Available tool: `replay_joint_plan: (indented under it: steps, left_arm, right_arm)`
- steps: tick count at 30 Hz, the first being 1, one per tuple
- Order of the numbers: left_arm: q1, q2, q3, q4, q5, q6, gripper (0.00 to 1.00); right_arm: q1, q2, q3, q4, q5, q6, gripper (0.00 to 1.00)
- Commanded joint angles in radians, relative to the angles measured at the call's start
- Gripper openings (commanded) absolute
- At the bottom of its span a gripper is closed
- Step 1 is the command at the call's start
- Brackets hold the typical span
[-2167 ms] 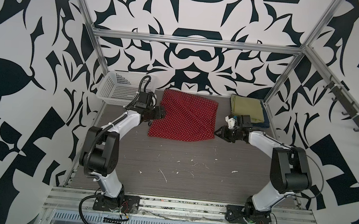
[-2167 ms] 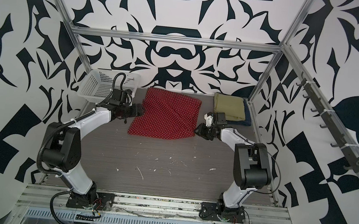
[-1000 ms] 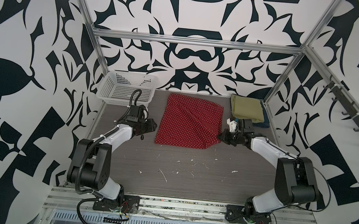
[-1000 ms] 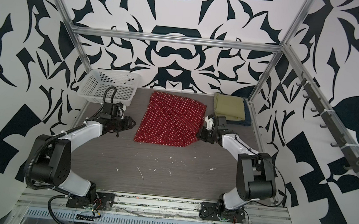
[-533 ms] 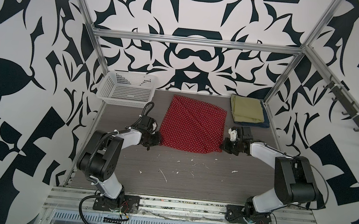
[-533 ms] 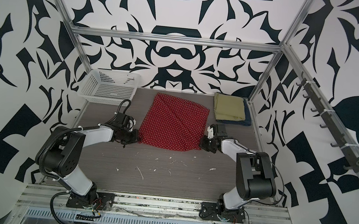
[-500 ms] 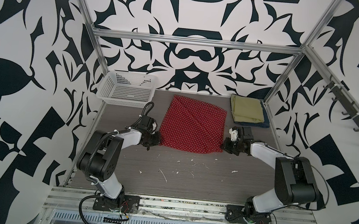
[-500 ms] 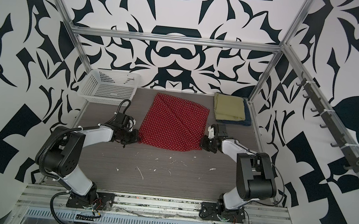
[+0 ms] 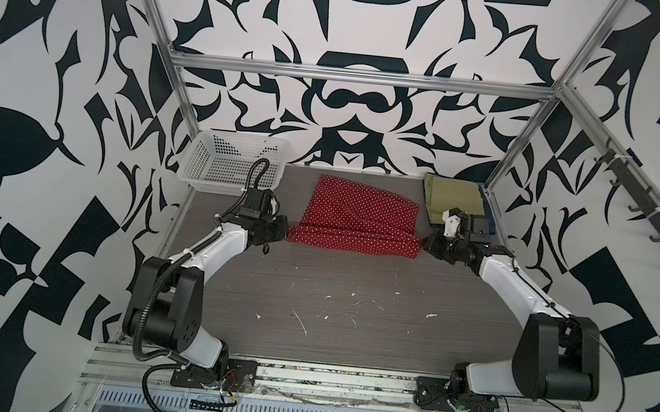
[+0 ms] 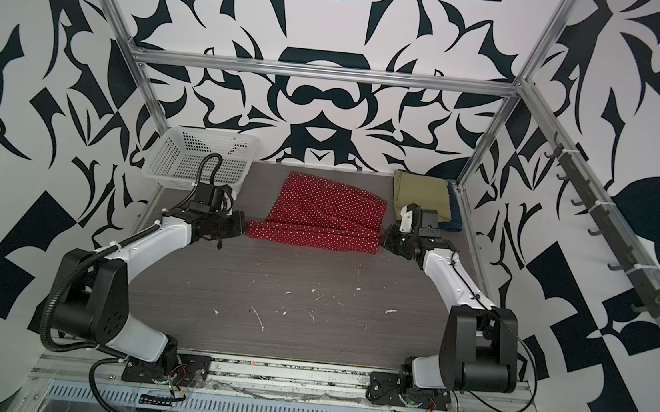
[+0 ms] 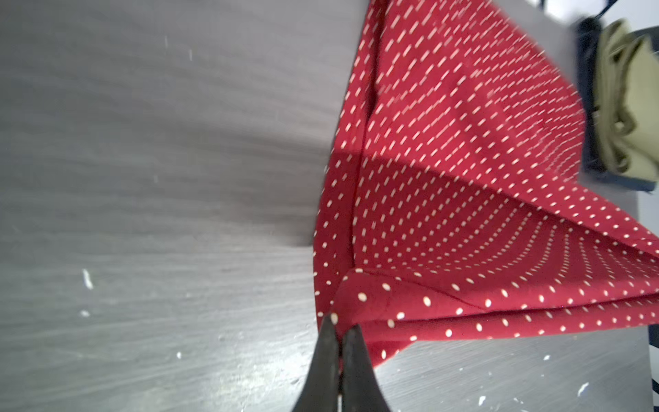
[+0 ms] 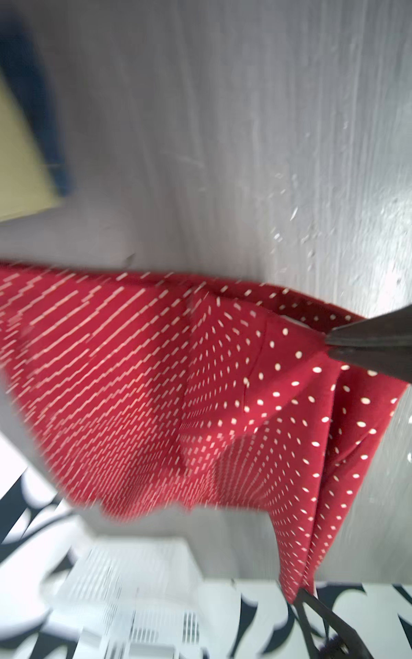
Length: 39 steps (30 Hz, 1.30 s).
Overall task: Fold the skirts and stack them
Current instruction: 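Grasp the skirt's near corners with both grippers and lift it high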
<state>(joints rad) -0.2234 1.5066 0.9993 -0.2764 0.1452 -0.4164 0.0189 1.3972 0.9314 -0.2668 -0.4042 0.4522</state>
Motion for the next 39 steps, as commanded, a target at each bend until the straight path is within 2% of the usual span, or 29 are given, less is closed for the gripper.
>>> replay_joint_plan:
  steps: [1,5,9,21,29,34,39]
  left_arm:
    - [0.019,-0.013,0.059,-0.063,-0.049,0.041,0.0]
    - [0.019,-0.009,0.098,-0.044,-0.047,0.044,0.0]
    - [0.019,-0.038,0.156,-0.045,-0.032,0.054,0.0]
    - [0.019,-0.305,0.292,-0.078,-0.07,0.136,0.0]
    - [0.019,-0.444,0.387,-0.116,-0.084,0.171,0.0]
    - [0.019,-0.473,0.418,-0.124,-0.054,0.176,0.0]
    - [0.019,-0.445,0.385,-0.082,-0.055,0.175,0.0]
  right_arm:
    - [-0.019,-0.029,0.034,0.037,-0.047,0.039,0.0]
    - [-0.019,-0.035,0.065,0.066,-0.172,0.071,0.0]
    - [-0.02,-0.094,0.123,0.073,-0.221,0.107,0.0]
    - [-0.019,-0.269,0.371,-0.144,-0.172,0.065,0.0]
    - [-0.02,-0.354,0.487,-0.253,-0.197,0.084,0.0]
    - [-0.02,-0.368,0.517,-0.289,-0.201,0.098,0.0]
    - [-0.02,-0.314,0.5,-0.25,-0.209,0.113,0.0]
